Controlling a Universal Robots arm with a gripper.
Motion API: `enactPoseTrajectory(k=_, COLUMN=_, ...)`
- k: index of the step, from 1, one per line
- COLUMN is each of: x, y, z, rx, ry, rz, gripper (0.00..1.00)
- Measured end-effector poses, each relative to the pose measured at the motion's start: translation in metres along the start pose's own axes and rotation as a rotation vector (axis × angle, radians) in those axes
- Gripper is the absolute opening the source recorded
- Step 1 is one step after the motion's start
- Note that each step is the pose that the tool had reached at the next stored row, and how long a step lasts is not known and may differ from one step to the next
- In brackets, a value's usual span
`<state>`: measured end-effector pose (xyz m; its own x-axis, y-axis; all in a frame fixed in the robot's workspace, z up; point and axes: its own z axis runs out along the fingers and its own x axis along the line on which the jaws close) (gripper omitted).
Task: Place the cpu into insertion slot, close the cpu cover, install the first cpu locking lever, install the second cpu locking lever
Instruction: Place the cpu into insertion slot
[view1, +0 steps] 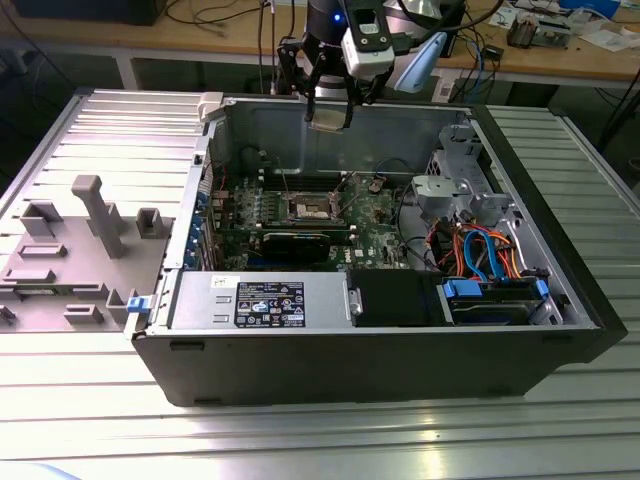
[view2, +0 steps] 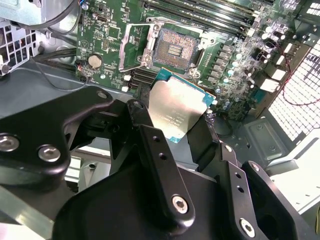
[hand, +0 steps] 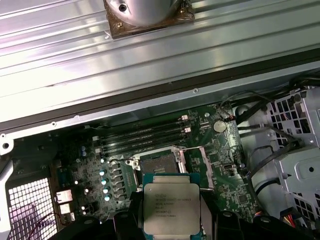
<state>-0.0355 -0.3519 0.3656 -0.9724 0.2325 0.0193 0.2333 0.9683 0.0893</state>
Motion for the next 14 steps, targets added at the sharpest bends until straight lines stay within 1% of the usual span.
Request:
enactPoseTrajectory(k=2, x=0.0000, y=0.0000, z=0.0000, rx=-0.0001, ry=-0.0003, rz=0.004, gripper=0.54)
enactPoseTrajectory(k=6, x=0.0000, y=0.0000, z=0.0002, rx=-0.0006, ry=-0.0029, rz=0.032, gripper=0.54)
enactPoseTrajectory(k=12, x=0.0000, y=-0.0003, z=0.0005, rx=-0.0010, ry=-0.0051, rz=0.057, gripper=0.54)
enactPoseTrajectory(k=13, x=-0.0001, y=-0.0003, z=0.0005, rx=-0.0012, ry=-0.0061, rz=0.068, gripper=0.54)
enactPoseTrajectory(k=14, x=0.0000, y=-0.0003, z=0.0005, rx=-0.0016, ry=-0.0082, rz=0.090, gripper=0.54)
